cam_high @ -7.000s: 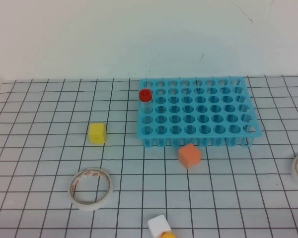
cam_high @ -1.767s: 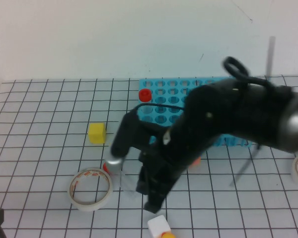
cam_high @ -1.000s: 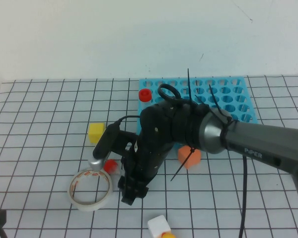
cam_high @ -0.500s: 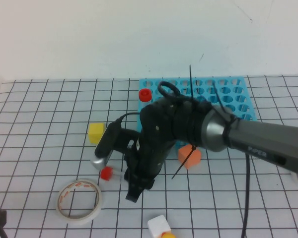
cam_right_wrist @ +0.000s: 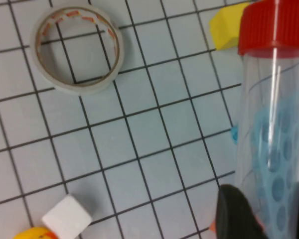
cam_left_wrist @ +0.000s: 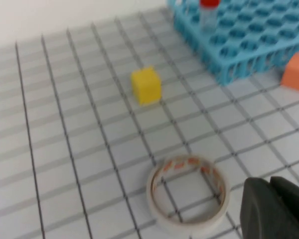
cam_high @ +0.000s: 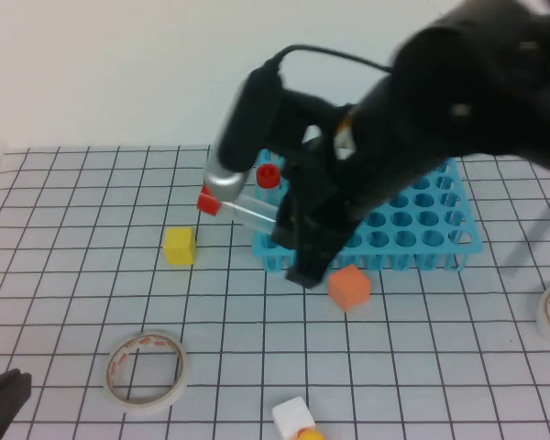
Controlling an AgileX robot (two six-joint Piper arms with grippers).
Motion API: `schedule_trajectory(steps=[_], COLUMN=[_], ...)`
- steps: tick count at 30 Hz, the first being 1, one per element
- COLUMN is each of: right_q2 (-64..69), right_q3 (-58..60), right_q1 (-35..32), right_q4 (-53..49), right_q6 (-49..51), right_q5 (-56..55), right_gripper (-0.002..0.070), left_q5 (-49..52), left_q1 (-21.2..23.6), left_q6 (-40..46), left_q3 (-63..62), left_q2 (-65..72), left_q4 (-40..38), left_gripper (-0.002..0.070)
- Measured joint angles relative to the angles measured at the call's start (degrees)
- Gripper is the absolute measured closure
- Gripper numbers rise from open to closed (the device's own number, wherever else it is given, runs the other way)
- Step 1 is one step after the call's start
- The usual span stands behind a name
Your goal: Place the test tubes
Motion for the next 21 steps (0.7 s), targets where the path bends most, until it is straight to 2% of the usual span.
schedule_trajectory(steps=[4, 7, 9, 11, 15, 21], right_q2=[-9.10, -15.85, -21.64, -24.46, -26.28, -26.17], right_q3=[11.32, 23.13, 35.41, 42.07, 48.87, 49.95], right_q1=[0.00, 0.00, 0.33, 1.92, 7.18, 15.50], right_q4=[3.08, 8.82, 17.47, 23.96, 31.35, 33.23], right_q6=[0.12, 0.20, -3.60, -8.94, -15.03, -15.49], right_q5=[-7.14, -18.04, -29.46, -37.86, -49.10, -59.45], right_gripper=[0.0446, 0.0446, 0.0446, 0.0446, 0.0446, 0.0446], left_q5=[-0.54, -1.60, -2.72, -2.86, -3.95, -4.43], left_q1=[0.00, 0.00, 0.00, 0.00, 0.00, 0.00], left_q6=[6.63, 11.41, 15.00, 16.08, 17.65, 30.11], left_q3=[2.73, 4.04, 4.24, 4.36, 4.36, 4.36], left_q2=[-6.92, -12.44, -16.59, -17.91, -17.90, -15.76], left_q4=[-6.79, -11.82, -15.90, -19.00, -27.04, -44.75], left_gripper=[0.0676, 0.0676, 0.0676, 0.0676, 0.0676, 0.0676])
